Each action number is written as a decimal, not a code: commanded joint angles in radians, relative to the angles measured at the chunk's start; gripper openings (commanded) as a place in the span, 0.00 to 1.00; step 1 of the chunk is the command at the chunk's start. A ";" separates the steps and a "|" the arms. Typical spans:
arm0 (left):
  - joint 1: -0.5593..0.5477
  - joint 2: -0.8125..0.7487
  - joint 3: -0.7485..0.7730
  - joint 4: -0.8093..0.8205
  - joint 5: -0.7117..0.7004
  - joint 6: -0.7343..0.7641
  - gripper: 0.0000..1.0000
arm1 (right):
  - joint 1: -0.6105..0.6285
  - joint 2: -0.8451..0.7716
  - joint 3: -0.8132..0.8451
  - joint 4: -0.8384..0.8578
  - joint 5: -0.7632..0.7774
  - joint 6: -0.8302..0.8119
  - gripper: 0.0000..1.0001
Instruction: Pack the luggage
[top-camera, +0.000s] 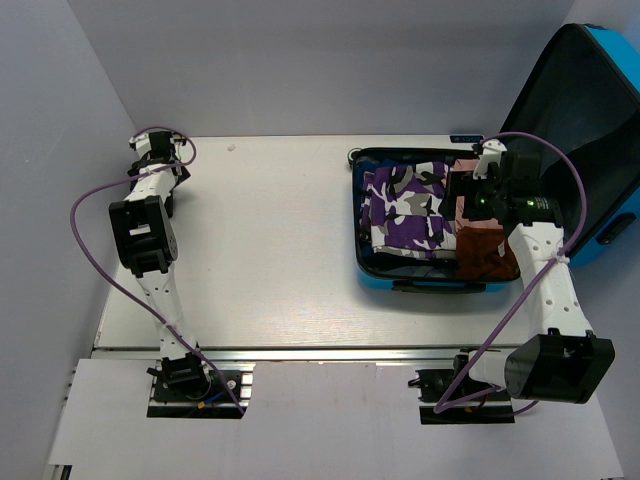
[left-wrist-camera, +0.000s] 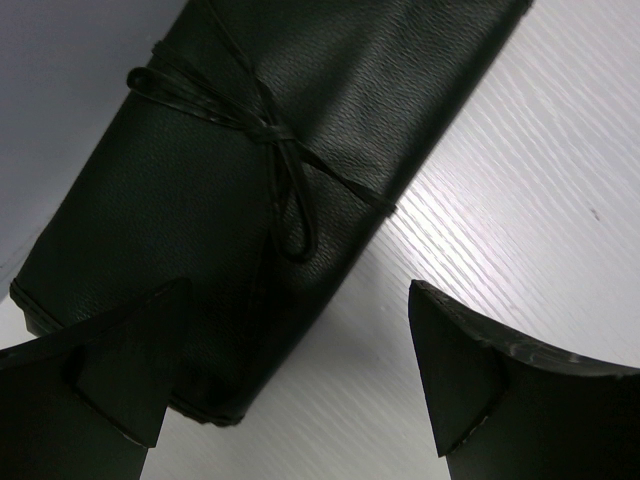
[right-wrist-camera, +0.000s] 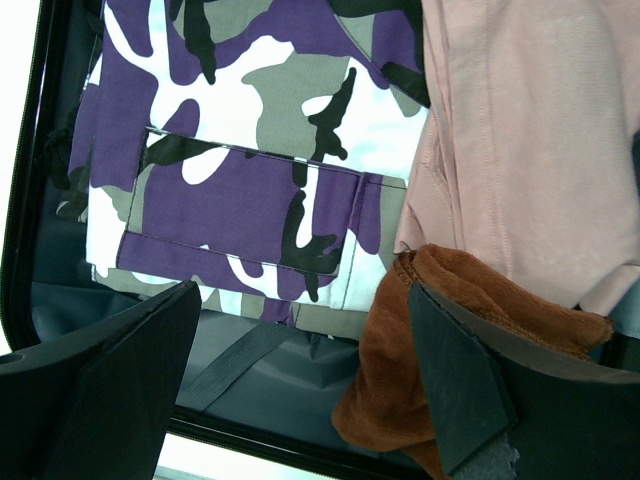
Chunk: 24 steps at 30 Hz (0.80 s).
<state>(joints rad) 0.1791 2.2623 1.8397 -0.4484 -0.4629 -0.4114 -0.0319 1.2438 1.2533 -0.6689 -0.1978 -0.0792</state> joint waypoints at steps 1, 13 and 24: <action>0.017 -0.053 -0.036 0.073 -0.071 0.005 0.98 | 0.015 0.014 0.017 0.022 -0.009 0.010 0.89; 0.017 -0.016 -0.123 0.031 0.001 -0.035 0.65 | 0.067 -0.003 0.006 0.035 0.002 0.027 0.89; -0.075 -0.349 -0.528 0.134 0.265 -0.105 0.00 | 0.139 -0.058 -0.035 0.063 -0.046 0.021 0.89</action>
<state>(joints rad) 0.1600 1.9991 1.3746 -0.2859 -0.3290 -0.4625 0.0914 1.2320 1.2392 -0.6434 -0.2142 -0.0559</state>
